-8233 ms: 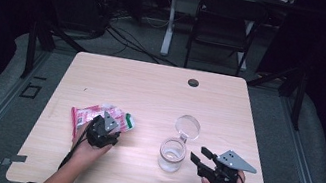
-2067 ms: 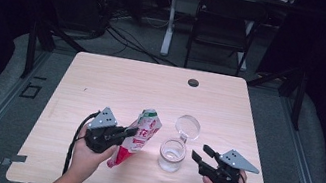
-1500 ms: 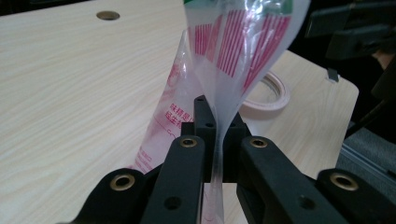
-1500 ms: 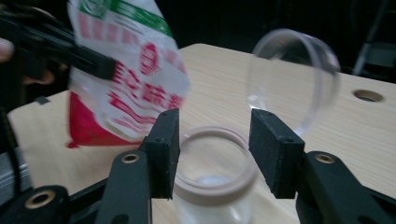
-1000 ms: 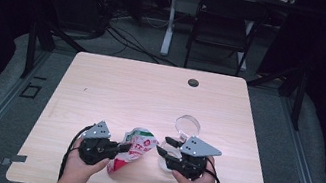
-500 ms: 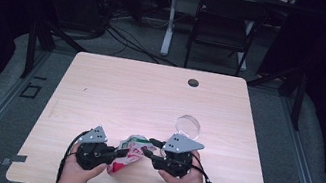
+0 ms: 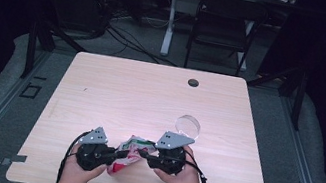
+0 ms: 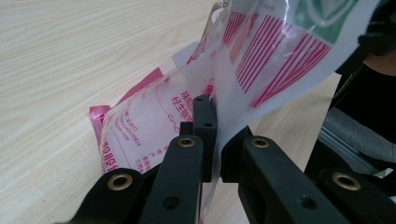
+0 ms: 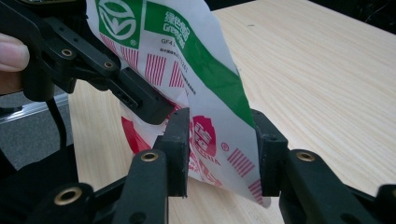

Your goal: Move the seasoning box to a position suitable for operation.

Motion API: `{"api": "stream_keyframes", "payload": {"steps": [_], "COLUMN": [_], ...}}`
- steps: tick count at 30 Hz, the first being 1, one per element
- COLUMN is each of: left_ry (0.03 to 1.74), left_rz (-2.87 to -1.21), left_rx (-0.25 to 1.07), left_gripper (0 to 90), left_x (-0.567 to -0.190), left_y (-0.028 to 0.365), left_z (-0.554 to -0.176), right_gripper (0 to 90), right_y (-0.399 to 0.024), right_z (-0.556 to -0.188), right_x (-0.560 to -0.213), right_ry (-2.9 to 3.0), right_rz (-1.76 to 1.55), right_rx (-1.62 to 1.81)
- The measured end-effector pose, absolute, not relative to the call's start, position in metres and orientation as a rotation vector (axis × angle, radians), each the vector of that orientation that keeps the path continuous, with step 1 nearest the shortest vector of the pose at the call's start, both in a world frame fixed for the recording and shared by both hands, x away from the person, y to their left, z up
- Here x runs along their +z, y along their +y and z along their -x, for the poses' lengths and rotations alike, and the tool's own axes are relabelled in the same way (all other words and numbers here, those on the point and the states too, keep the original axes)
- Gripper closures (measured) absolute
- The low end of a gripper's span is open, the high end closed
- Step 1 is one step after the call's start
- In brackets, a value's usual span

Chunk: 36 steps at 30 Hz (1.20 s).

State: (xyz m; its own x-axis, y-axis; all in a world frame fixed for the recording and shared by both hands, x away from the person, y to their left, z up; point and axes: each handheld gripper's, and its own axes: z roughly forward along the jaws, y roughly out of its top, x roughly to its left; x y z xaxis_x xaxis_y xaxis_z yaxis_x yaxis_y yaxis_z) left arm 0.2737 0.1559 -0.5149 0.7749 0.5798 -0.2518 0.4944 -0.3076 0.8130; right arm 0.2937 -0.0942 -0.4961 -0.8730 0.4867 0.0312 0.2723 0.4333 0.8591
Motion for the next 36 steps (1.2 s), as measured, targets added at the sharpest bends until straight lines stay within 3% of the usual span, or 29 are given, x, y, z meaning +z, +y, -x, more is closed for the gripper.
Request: {"api": "stream_keyframes", "payload": {"steps": [12,20,28,36], "left_ry": [0.812,0.806,0.807,0.780], "left_rz": [-1.953,-1.961,-1.963,-2.010], "left_rx": [0.090,0.098,0.099,0.208], "left_gripper": [88.0,88.1,86.6,79.6], "left_x": [-0.5165,-0.5172,-0.5174,-0.5165], "left_y": [0.1549,0.1537,0.1527,0.1490], "left_z": [-0.2741,-0.2738,-0.2734,-0.2700], "right_gripper": [74.8,88.2,90.0,90.0], "right_y": [-0.0911,-0.0908,-0.0916,-0.0900], "right_z": [-0.2960,-0.2962,-0.2964,-0.2950], "right_x": [-0.4975,-0.4982,-0.4979,-0.4965], "right_ry": [2.527,2.558,2.568,2.549], "right_rz": [-0.657,-0.669,-0.678,-0.686], "right_rx": [1.389,1.391,1.383,1.379]}}
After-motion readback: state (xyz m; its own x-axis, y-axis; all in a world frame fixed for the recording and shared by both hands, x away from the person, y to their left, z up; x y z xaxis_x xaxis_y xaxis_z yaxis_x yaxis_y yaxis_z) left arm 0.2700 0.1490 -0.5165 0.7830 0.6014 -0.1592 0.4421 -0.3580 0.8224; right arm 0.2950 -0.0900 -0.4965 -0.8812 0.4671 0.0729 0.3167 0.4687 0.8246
